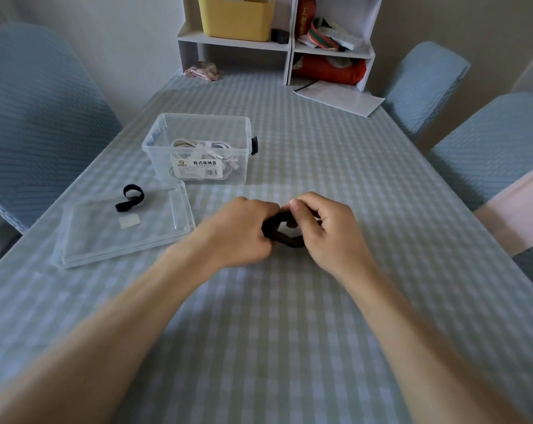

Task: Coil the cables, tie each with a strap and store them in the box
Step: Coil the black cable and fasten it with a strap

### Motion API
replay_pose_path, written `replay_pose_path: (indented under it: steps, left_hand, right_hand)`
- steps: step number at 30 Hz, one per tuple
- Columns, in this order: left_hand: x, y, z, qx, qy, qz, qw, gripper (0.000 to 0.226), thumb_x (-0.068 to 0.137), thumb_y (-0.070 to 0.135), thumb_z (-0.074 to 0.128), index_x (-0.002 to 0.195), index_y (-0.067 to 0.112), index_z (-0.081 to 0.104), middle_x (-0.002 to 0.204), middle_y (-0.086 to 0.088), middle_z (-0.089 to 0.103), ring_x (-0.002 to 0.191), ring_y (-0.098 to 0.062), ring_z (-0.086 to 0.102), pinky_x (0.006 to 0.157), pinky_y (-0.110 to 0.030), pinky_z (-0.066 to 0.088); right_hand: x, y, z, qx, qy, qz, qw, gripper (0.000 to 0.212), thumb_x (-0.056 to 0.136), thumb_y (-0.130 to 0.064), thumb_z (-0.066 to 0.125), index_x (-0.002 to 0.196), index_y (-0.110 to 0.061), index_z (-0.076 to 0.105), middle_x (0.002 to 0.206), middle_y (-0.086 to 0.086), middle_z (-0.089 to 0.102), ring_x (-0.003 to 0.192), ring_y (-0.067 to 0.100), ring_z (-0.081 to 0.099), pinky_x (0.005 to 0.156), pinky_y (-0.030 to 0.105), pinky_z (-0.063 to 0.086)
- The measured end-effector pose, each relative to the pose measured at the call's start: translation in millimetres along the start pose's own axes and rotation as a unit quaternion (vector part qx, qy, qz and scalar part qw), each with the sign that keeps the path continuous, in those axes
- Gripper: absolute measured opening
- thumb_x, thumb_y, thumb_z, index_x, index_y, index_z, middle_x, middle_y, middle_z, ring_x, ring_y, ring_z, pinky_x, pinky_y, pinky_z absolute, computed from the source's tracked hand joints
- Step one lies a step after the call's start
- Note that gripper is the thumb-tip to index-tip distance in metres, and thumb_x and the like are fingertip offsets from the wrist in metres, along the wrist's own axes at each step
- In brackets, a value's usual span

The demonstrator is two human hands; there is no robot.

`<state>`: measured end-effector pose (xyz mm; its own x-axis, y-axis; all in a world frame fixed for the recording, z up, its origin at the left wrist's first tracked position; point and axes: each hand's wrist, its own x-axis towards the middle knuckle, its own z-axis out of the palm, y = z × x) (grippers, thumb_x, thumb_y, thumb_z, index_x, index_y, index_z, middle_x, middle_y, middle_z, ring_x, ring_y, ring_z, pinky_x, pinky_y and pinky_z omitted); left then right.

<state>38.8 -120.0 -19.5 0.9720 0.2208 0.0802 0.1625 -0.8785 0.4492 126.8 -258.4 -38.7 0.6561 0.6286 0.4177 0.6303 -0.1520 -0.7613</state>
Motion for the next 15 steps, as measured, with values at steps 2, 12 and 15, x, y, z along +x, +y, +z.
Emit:
replay_pose_path:
  steps: [2,12,15]
  left_hand:
    - [-4,2,0,0.063,0.030,-0.025,0.997,0.019,0.075,0.010,0.055,0.081,0.024,0.043,0.068,0.003,0.046,0.069,-0.027,0.049,0.052,-0.031,0.032]
    - [-20,28,1,0.230,0.078,-0.041,0.969,0.014,0.090,0.015,0.052,0.103,0.018,0.046,0.106,-0.005,0.064,0.096,-0.032,0.063,0.063,-0.033,0.033]
    - [-24,25,-1,0.240,0.080,-0.028,0.967,0.018,0.091,0.011,0.049,0.108,0.016,0.050,0.107,-0.003,0.062,0.097,-0.030,0.062,0.064,-0.033,0.034]
  right_hand:
    - [3,1,-4,-0.034,-0.018,-0.013,0.999,0.023,0.099,-0.015,0.050,0.097,-0.010,0.072,0.091,-0.005,0.069,0.086,0.006,0.064,0.075,0.015,0.046]
    - [2,-40,10,-0.414,-0.113,-0.046,0.902,0.029,0.086,-0.031,0.062,0.099,-0.016,0.041,0.100,-0.003,0.059,0.088,0.021,0.059,0.059,0.031,0.035]
    - [4,-36,9,-0.447,-0.085,-0.074,0.888,0.030,0.085,-0.038,0.065,0.082,-0.018,0.043,0.067,-0.002,0.057,0.054,0.023,0.045,0.046,0.028,0.020]
